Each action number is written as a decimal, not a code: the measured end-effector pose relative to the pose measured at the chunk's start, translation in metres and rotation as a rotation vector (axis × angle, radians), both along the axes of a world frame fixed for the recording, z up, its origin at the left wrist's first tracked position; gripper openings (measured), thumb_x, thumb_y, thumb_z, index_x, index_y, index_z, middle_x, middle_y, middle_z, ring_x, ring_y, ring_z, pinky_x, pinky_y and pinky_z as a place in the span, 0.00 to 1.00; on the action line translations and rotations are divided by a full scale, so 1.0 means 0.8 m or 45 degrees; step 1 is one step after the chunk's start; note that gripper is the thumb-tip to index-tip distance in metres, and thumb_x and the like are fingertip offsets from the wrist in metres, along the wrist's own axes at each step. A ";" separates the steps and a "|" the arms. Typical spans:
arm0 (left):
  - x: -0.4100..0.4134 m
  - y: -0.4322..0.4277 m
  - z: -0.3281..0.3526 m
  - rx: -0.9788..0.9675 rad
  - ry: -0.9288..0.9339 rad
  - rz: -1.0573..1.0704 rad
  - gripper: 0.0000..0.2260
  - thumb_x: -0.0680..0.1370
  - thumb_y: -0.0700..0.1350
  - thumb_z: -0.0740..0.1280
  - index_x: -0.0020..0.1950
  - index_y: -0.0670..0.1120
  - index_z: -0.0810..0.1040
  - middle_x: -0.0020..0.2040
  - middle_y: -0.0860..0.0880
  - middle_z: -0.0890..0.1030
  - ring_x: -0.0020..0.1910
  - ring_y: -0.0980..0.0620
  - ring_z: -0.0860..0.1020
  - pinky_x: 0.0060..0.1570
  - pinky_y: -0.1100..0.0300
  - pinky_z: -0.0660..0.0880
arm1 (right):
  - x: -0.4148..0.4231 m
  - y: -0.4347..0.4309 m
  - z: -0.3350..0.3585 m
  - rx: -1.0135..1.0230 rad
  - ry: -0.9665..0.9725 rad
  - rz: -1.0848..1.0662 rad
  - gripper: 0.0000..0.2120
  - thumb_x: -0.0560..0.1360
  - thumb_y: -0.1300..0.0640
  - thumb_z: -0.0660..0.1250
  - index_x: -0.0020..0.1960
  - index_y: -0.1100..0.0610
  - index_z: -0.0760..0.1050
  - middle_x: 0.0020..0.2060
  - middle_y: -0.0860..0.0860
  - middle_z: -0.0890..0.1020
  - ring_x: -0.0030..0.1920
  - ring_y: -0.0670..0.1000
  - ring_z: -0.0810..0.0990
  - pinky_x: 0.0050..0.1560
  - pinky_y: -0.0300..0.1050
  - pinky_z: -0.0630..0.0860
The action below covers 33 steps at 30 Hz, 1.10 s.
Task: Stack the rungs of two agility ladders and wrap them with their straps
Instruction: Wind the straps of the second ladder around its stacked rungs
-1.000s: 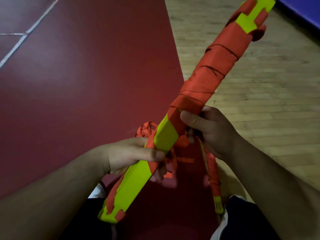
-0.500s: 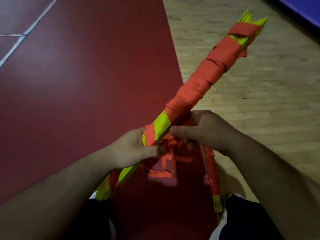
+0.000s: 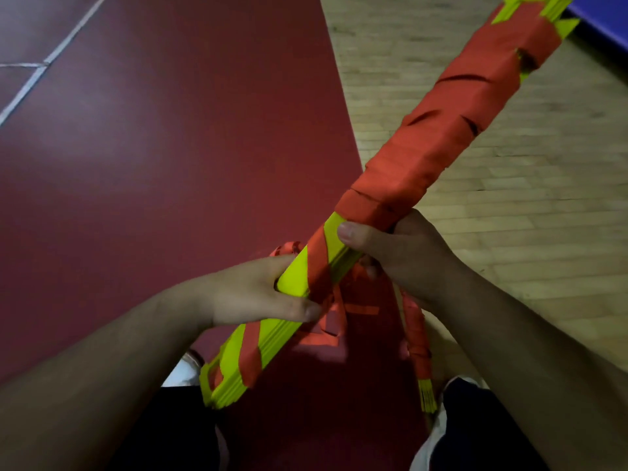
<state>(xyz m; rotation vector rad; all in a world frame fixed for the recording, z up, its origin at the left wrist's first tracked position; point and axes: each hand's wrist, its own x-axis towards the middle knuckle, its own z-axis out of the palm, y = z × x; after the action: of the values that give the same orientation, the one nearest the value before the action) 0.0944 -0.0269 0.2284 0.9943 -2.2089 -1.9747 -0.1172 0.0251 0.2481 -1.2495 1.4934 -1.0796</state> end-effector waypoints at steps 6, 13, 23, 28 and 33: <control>-0.003 0.013 -0.010 0.248 0.176 -0.093 0.17 0.71 0.48 0.70 0.48 0.34 0.81 0.45 0.38 0.83 0.47 0.43 0.80 0.52 0.52 0.76 | -0.005 -0.002 0.008 -0.123 0.019 0.202 0.08 0.66 0.40 0.71 0.34 0.44 0.81 0.27 0.42 0.79 0.29 0.41 0.78 0.31 0.35 0.72; -0.009 0.011 -0.012 -0.081 0.194 0.293 0.10 0.71 0.44 0.76 0.42 0.42 0.77 0.34 0.50 0.76 0.34 0.54 0.74 0.37 0.60 0.70 | -0.032 -0.010 0.014 0.086 0.346 0.142 0.27 0.62 0.30 0.69 0.37 0.55 0.81 0.29 0.55 0.82 0.29 0.54 0.83 0.38 0.57 0.81; -0.021 0.016 -0.019 -0.930 -0.421 0.535 0.20 0.70 0.63 0.72 0.52 0.54 0.70 0.40 0.53 0.78 0.41 0.46 0.78 0.35 0.53 0.67 | -0.011 -0.006 -0.008 0.158 0.347 -0.161 0.28 0.69 0.31 0.70 0.32 0.57 0.79 0.25 0.51 0.82 0.27 0.49 0.81 0.37 0.47 0.77; -0.013 0.007 -0.007 -0.817 -0.267 0.343 0.12 0.73 0.54 0.73 0.48 0.53 0.73 0.37 0.55 0.77 0.41 0.52 0.79 0.37 0.56 0.69 | -0.006 -0.005 -0.004 0.087 0.302 -0.277 0.29 0.69 0.32 0.71 0.26 0.56 0.74 0.20 0.50 0.76 0.24 0.48 0.75 0.32 0.44 0.73; -0.002 0.003 0.005 -0.059 0.186 0.176 0.18 0.73 0.40 0.75 0.61 0.42 0.77 0.55 0.41 0.83 0.55 0.47 0.81 0.57 0.47 0.77 | -0.007 -0.005 0.007 -0.064 0.078 -0.129 0.18 0.65 0.35 0.72 0.31 0.49 0.79 0.22 0.47 0.75 0.25 0.48 0.73 0.29 0.42 0.70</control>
<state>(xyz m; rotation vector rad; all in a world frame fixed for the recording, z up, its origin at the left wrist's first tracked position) 0.0927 -0.0248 0.2322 0.9375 -2.0422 -1.8646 -0.1225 0.0213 0.2539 -1.2628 1.5991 -1.1605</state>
